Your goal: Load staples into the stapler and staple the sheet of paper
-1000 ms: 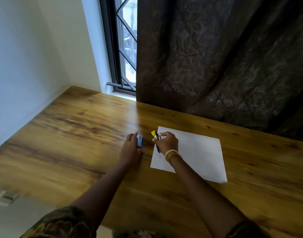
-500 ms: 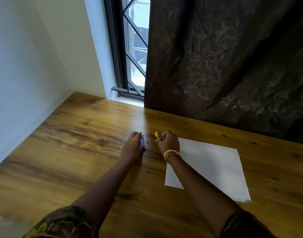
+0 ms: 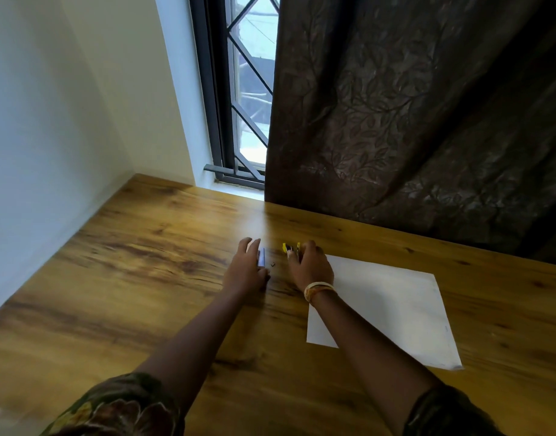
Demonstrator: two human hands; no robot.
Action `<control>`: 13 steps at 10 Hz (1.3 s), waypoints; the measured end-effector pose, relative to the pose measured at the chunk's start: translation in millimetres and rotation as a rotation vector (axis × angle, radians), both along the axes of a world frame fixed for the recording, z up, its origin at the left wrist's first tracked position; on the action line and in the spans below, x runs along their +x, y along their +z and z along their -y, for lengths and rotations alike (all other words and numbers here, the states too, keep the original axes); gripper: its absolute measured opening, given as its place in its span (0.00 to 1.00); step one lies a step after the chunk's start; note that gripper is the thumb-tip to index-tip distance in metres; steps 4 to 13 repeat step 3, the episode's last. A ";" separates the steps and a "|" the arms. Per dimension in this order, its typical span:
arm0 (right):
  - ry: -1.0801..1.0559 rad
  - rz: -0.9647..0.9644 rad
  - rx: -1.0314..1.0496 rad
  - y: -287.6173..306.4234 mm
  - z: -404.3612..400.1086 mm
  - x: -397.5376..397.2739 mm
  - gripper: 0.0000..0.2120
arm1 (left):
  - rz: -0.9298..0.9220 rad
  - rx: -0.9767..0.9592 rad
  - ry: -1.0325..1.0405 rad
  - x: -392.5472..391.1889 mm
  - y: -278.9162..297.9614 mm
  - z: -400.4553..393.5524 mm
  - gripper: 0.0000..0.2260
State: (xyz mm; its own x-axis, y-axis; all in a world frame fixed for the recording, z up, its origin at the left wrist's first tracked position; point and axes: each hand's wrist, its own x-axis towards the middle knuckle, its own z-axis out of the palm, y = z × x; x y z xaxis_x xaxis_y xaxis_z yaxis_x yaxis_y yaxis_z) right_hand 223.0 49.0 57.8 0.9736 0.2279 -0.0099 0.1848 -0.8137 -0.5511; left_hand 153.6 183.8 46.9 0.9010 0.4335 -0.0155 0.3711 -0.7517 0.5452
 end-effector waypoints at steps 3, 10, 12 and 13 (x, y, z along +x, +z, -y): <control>0.014 0.172 -0.143 8.8 58.4 -13.7 0.18 | 0.164 0.167 0.123 -32.4 8.8 37.6 0.25; 0.014 0.172 -0.143 8.8 58.4 -13.7 0.18 | 0.164 0.167 0.123 -32.4 8.8 37.6 0.25; 0.014 0.172 -0.143 8.8 58.4 -13.7 0.18 | 0.164 0.167 0.123 -32.4 8.8 37.6 0.25; 0.014 0.172 -0.143 8.8 58.4 -13.7 0.18 | 0.164 0.167 0.123 -32.4 8.8 37.6 0.25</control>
